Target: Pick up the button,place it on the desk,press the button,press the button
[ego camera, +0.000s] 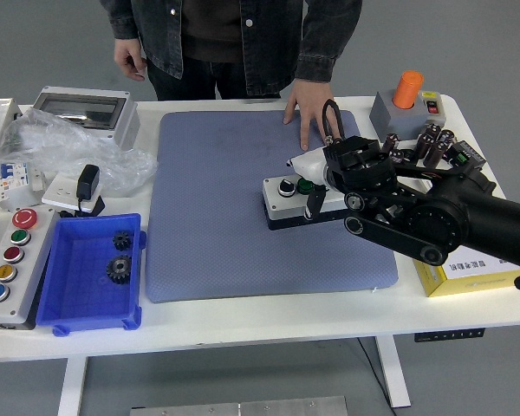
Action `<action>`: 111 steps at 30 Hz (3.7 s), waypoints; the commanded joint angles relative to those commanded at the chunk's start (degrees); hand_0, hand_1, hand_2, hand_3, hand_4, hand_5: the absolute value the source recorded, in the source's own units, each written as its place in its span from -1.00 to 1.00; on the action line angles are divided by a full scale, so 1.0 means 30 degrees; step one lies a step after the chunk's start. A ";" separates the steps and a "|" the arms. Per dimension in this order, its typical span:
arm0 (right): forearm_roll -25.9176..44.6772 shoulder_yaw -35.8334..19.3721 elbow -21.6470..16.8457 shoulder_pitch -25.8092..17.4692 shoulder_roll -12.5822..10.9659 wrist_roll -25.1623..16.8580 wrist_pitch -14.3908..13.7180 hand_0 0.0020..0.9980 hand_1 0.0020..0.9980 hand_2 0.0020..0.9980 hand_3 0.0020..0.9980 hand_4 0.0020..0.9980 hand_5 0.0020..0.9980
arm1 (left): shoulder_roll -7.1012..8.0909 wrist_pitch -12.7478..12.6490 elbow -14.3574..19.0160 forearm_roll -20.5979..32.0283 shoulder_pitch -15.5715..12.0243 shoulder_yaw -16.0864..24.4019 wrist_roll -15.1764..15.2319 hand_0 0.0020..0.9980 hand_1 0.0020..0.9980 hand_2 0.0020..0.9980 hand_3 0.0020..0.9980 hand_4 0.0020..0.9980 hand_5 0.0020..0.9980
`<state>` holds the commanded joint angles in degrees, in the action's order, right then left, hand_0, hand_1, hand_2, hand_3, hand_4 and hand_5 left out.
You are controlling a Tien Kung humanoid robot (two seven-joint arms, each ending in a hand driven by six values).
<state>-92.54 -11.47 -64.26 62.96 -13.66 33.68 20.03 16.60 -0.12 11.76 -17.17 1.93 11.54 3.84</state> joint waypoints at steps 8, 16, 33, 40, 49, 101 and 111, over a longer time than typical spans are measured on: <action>0.0053 -0.0229 0.0419 -0.0119 0.0035 -0.0415 -0.1030 0.68 0.68 0.74 0.86 0.81 -0.65 | -0.0012 -0.0043 0.0019 -0.0123 0.0083 0.0152 0.0069 0.17 0.25 0.21 0.22 0.09 -0.28; 0.0102 -0.0594 0.0930 -0.0413 0.0091 -0.0565 -0.0676 0.55 0.49 0.46 0.51 0.60 -0.85 | -0.0022 -0.0030 0.0060 -0.0502 0.0122 0.0549 0.0076 0.17 0.25 0.21 0.22 0.10 -0.28; 0.0527 -0.0634 0.0593 -0.0632 0.0000 -0.1073 -0.1533 0.28 0.23 0.15 0.05 0.36 -1.00 | -0.0027 -0.0108 0.0046 -0.0383 0.0077 0.0459 0.0065 0.17 0.25 0.21 0.23 0.10 -0.28; 0.0729 -0.0378 -0.0109 -0.0530 0.0136 -0.1239 -0.2453 0.08 0.16 0.04 -0.11 0.42 -1.00 | -0.0049 -0.0140 0.0035 -0.0288 0.0016 0.0382 0.0058 0.17 0.25 0.21 0.23 0.11 -0.28; 0.0953 -0.0250 -0.0234 -0.0551 0.0582 -0.0975 -0.2753 0.09 0.15 -0.01 -0.18 0.28 -1.00 | -0.0038 -0.0120 0.0031 -0.0262 -0.0080 0.0331 0.0048 0.17 0.26 0.21 0.23 0.11 -0.27; 0.4349 0.2496 -0.0509 -0.0224 0.0486 -0.0298 -0.6272 0.49 0.55 0.80 0.87 0.78 -0.59 | -0.0077 0.0019 -0.0034 0.0251 -0.0130 -0.0177 0.0173 0.17 0.26 0.21 0.23 0.11 -0.25; 0.4526 0.2917 -0.0759 -0.0207 0.0304 -0.0452 -0.6899 0.53 0.61 0.92 0.98 0.90 -0.46 | -0.0065 0.0078 -0.0042 0.0270 -0.0112 -0.0210 0.0176 0.17 0.25 0.21 0.23 0.11 -0.26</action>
<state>-78.96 -2.72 -66.54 62.34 -12.75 32.33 -0.66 16.40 0.12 11.64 -16.36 1.59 10.91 4.36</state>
